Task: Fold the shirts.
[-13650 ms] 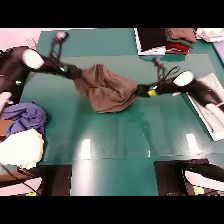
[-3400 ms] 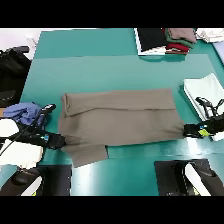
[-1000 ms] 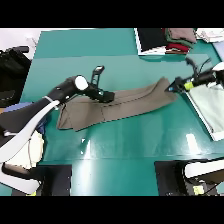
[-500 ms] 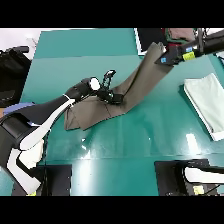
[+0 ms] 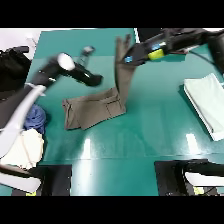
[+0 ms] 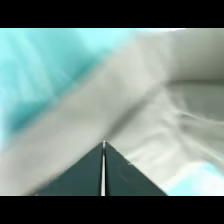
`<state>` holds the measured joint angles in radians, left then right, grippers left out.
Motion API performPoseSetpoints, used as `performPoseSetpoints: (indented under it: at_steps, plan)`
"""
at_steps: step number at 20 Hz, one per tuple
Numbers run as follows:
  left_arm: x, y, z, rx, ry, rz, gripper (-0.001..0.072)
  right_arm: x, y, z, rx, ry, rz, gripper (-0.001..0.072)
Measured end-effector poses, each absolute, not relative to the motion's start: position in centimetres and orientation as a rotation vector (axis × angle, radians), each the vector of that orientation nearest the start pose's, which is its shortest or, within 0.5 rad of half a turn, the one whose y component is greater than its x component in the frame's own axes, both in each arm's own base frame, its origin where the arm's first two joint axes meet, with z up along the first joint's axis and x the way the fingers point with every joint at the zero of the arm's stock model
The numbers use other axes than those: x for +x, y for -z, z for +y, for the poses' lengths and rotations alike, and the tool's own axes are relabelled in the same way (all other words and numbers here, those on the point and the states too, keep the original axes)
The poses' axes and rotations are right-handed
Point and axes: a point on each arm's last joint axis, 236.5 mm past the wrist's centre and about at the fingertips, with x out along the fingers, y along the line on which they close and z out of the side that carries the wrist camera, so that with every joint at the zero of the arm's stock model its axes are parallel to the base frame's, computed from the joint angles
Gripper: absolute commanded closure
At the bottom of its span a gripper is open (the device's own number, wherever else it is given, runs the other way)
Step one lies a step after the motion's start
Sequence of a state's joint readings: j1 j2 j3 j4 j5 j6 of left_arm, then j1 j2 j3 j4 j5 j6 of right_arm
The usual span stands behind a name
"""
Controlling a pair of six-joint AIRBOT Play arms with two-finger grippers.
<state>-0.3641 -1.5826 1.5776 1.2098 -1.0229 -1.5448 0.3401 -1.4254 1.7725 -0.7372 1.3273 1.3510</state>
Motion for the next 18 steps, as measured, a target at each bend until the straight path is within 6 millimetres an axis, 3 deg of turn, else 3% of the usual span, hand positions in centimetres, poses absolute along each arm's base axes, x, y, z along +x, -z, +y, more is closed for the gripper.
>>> performPoseSetpoints:
  at_steps: [1, 2, 4, 5, 7, 9, 10, 12, 14, 16, 18]
  plan:
    - [46.4, -8.5, -22.0, -0.112, 0.478, 1.013, 0.0680, 35.3, -23.1, 33.4, 0.254, -1.098, 0.922, 0.0690]
    - [46.8, -11.4, -18.7, -0.107, 0.422, 0.952, 0.0680, 34.7, -22.5, 36.1, 0.267, -1.140, 0.926, 0.0631]
    - [46.6, -16.8, -13.0, -0.101, 0.323, 0.840, 0.0680, 33.1, -21.0, 42.0, 0.288, -1.231, 0.910, 0.0298]
    - [46.1, -19.0, -10.9, -0.101, 0.286, 0.793, 0.0680, 32.2, -19.9, 44.9, 0.292, -1.264, 0.903, 0.0287]
    - [44.9, -22.4, -7.4, -0.095, 0.218, 0.718, 0.0680, 31.6, -18.0, 48.6, 0.304, -1.282, 0.886, 0.0305]
    - [43.8, -24.5, -6.1, -0.085, 0.196, 0.675, 0.0680, 31.6, -16.7, 49.6, 0.301, -1.278, 0.887, 0.0305]
    - [43.3, -25.0, -5.8, -0.078, 0.192, 0.666, 0.0680, 32.0, -15.9, 49.3, 0.285, -1.265, 0.894, 0.0306]
    - [42.8, -25.6, -6.3, -0.065, 0.204, 0.652, 0.0680, 33.8, -14.1, 46.7, 0.241, -1.202, 0.916, 0.0305]
    - [42.5, -25.9, -7.7, -0.052, 0.238, 0.644, 0.0680, 35.6, -11.8, 42.3, 0.201, -1.110, 0.972, 0.0302]
    - [42.4, -26.1, -9.4, -0.038, 0.275, 0.632, 0.0680, 37.7, -8.6, 36.4, 0.179, -0.966, 1.045, 0.0297]
    - [42.4, -26.0, -11.1, -0.024, 0.313, 0.629, 0.0680, 38.9, -5.1, 30.8, 0.203, -0.828, 1.134, 0.0123]
